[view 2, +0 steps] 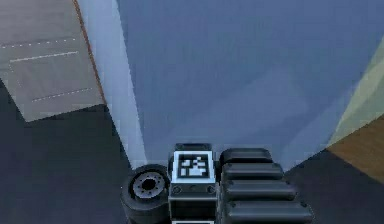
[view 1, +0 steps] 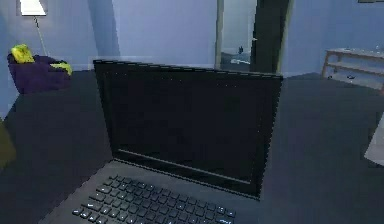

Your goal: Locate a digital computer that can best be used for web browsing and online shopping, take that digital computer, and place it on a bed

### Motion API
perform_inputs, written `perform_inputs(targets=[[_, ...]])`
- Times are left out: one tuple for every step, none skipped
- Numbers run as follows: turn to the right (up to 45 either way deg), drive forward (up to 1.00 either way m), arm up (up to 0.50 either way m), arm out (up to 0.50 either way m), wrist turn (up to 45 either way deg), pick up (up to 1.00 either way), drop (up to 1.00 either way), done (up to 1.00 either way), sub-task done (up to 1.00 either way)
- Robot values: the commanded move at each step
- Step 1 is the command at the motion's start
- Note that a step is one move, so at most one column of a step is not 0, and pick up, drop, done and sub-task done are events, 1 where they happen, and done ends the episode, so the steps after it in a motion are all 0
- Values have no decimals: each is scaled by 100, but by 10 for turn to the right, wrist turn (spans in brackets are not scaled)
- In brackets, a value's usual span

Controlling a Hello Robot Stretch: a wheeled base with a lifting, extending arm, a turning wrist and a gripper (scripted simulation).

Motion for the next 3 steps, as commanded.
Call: perform_inputs(targets=[[120,0,0,0,0,0,0,0,0],[0,100,0,0,0,0,0,0,0],[30,0,0,0,0,0,0,0,0]])
